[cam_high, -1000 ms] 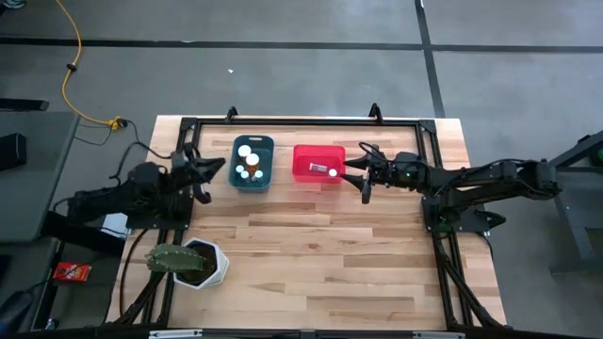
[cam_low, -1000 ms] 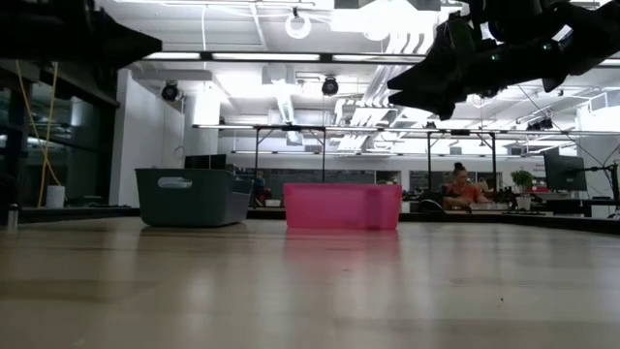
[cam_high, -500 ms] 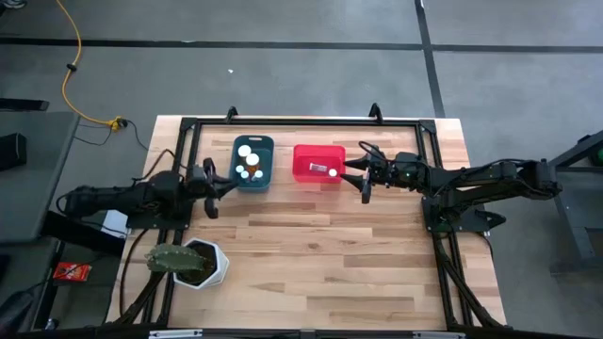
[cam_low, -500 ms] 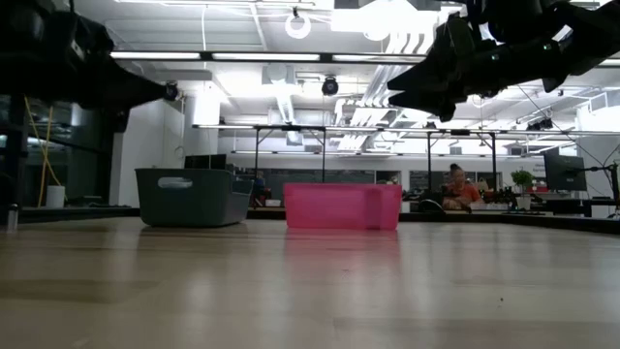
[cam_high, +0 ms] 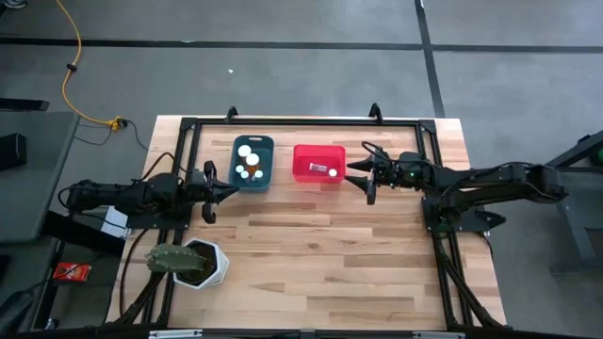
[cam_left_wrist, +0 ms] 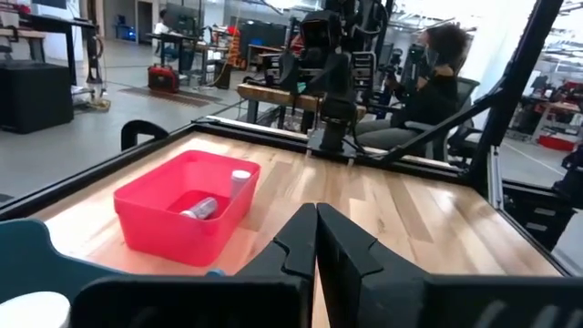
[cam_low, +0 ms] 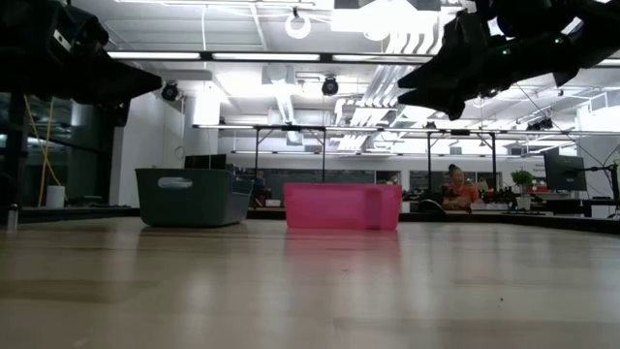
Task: Pick and place medicine bottles into bin by pill shape (circle, oval)
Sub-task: Return to Home Position
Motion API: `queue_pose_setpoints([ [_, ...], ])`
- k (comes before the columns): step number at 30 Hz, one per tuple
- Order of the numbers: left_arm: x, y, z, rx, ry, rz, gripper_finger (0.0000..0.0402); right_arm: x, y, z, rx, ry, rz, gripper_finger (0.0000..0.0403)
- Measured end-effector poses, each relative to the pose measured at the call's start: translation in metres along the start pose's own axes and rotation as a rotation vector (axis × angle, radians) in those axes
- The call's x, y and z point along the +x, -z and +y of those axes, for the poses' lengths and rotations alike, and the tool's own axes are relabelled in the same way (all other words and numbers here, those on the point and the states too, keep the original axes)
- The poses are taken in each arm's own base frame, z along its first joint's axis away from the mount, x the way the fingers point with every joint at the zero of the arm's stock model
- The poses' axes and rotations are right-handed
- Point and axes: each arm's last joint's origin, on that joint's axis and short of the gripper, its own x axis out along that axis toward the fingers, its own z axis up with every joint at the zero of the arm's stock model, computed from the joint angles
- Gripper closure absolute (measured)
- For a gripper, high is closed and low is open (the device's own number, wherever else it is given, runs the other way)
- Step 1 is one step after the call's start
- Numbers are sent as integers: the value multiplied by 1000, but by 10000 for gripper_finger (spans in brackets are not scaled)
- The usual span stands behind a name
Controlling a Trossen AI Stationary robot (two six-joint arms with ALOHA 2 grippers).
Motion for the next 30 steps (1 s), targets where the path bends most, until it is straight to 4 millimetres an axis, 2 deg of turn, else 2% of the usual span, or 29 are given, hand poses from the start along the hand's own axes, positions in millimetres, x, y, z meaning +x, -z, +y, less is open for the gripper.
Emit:
queue_pose_setpoints([
  [3,0,0,0,2,1,0,401,-9,1,3,-9,-13,43,222],
  [5,0,0,0,7,2,0,401,-16,5,6,-23,-30,47,253],
  [11,0,0,0,11,4,1,401,-40,33,3,-9,-78,-65,387],
  [16,0,-1,0,-23,-14,-14,401,-61,51,1,32,-198,-237,382],
  [21,0,-1,1,-34,-24,-18,401,-65,57,2,71,-227,-157,398],
  [30,0,-1,0,-27,-19,-17,401,-83,53,2,31,-240,-213,400],
])
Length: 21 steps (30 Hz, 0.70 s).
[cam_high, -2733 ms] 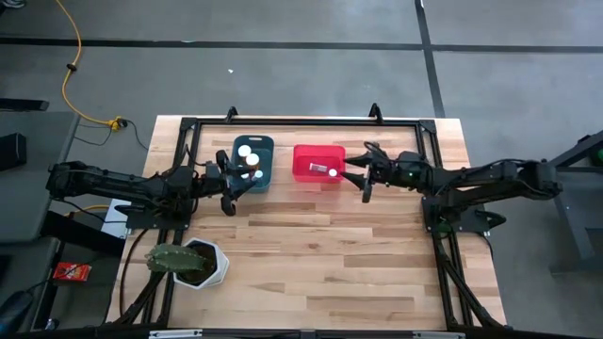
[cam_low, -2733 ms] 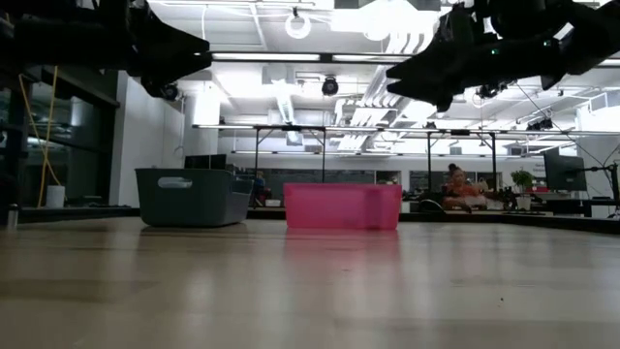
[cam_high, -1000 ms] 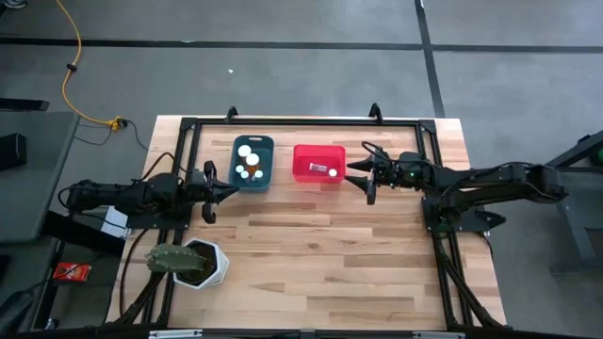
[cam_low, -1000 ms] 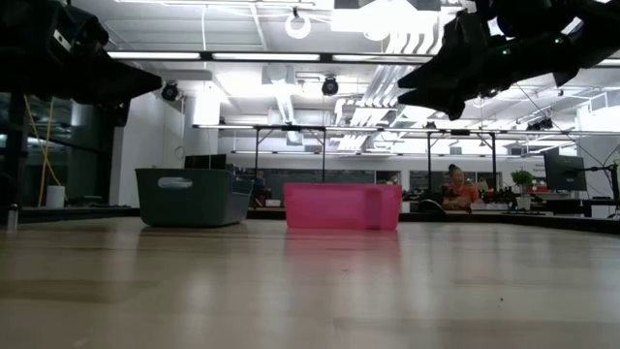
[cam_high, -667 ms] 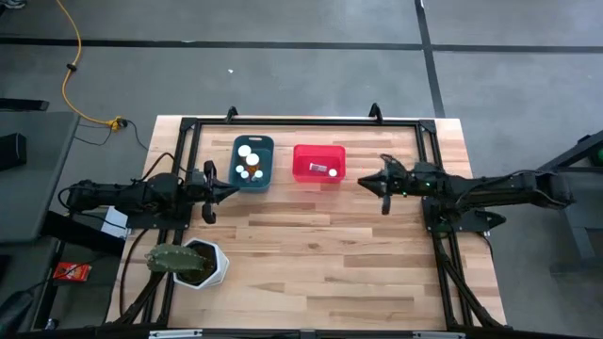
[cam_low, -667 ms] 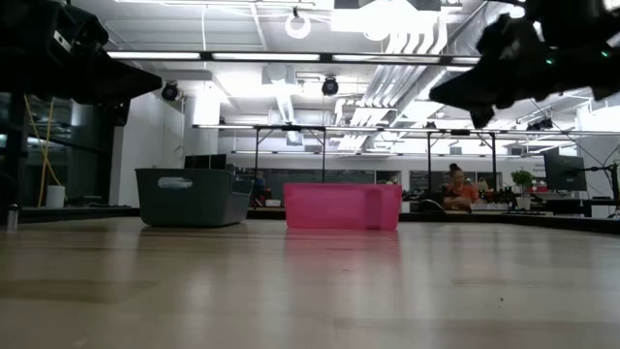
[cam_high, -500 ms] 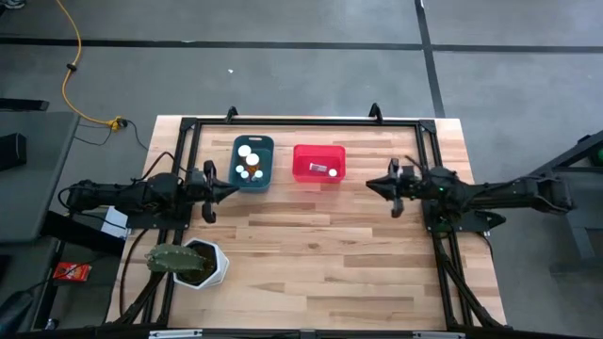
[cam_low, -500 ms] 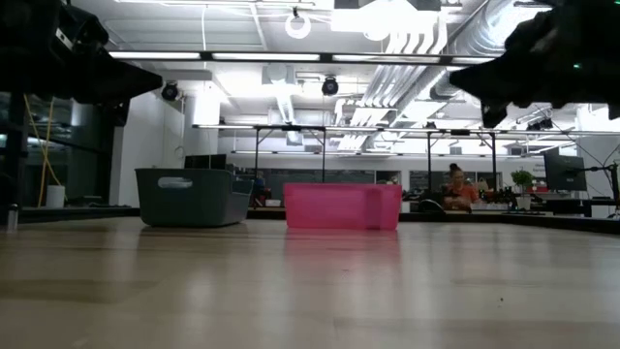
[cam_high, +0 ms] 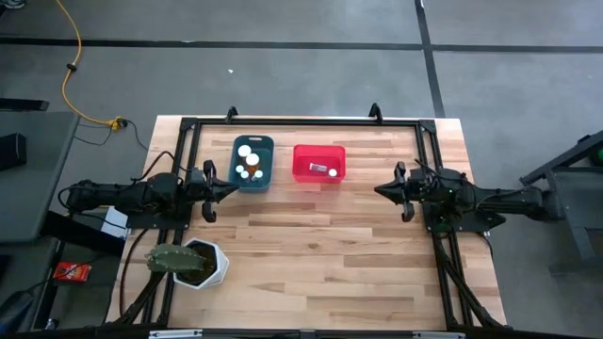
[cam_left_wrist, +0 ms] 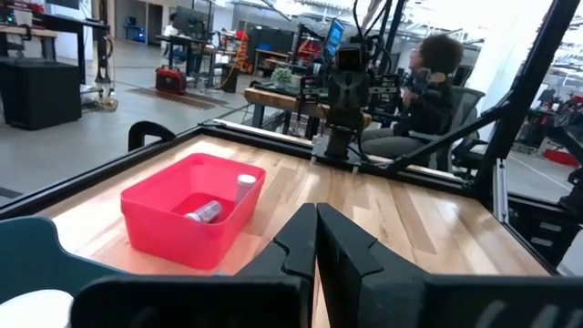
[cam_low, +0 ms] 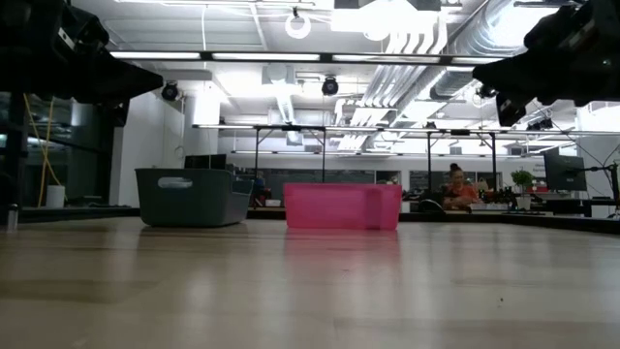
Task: Pick and place medicine bottles into bin by pill shape (circle, oval)
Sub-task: Return to Home Position
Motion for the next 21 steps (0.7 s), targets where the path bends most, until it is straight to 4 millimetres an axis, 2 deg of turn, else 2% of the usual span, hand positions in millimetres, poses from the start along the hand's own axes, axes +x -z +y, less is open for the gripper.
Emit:
queue_pose_setpoints([
  [9,0,0,0,1,0,0,401,-17,3,2,-28,4,-8,402],
  [21,0,0,0,1,1,0,401,-17,8,1,-99,62,43,402],
])
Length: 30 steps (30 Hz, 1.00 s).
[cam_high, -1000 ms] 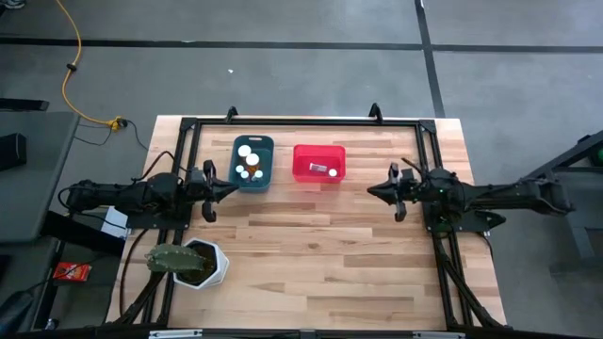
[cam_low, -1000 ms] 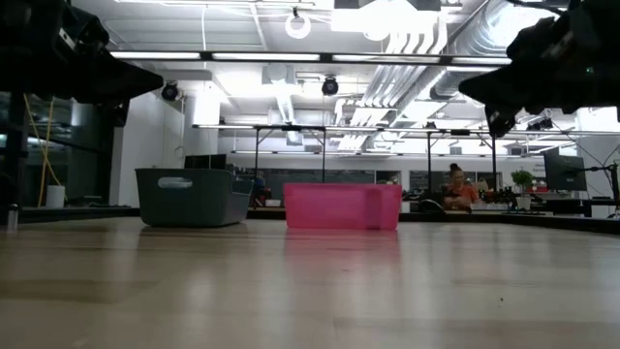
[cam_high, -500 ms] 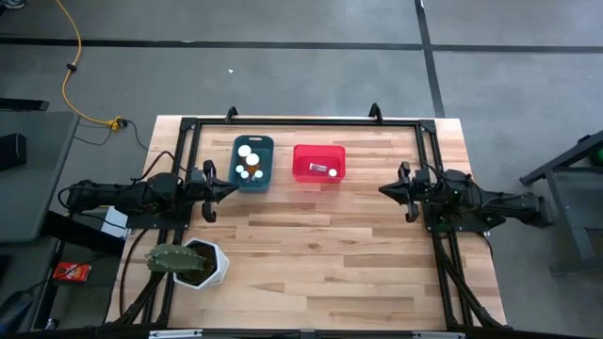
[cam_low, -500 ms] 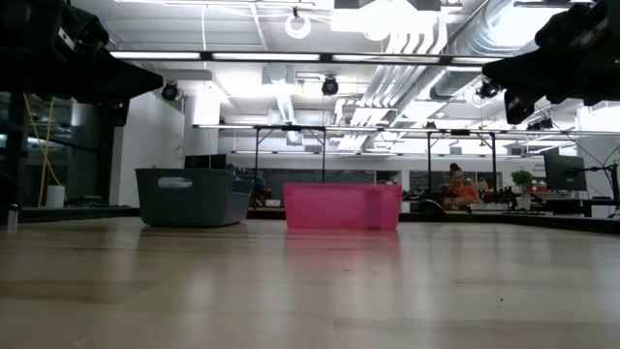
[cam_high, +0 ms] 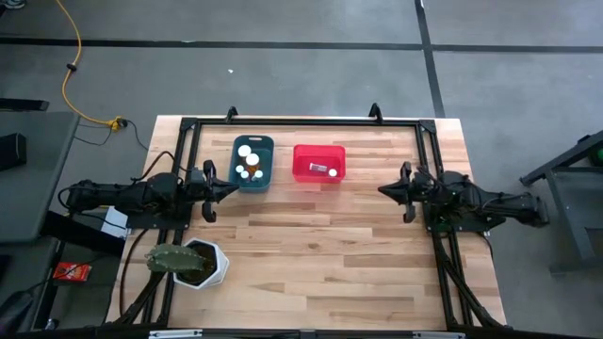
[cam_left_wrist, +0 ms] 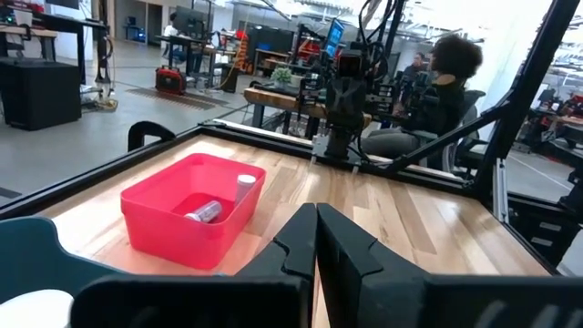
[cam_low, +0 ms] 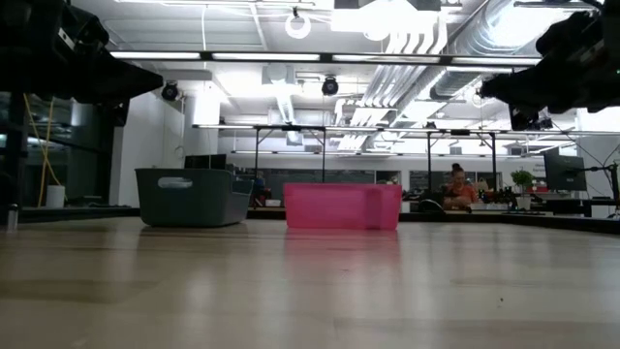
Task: Pick and place medicine bottles into bin by pill shape (circle, oval)
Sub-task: Return to Home Position
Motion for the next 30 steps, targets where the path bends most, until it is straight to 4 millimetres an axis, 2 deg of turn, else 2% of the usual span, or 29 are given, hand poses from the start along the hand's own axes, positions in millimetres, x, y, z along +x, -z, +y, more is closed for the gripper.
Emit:
queue_pose_setpoints([
  [30,0,0,0,0,1,0,401,1,2,-1,9,11,29,402],
])
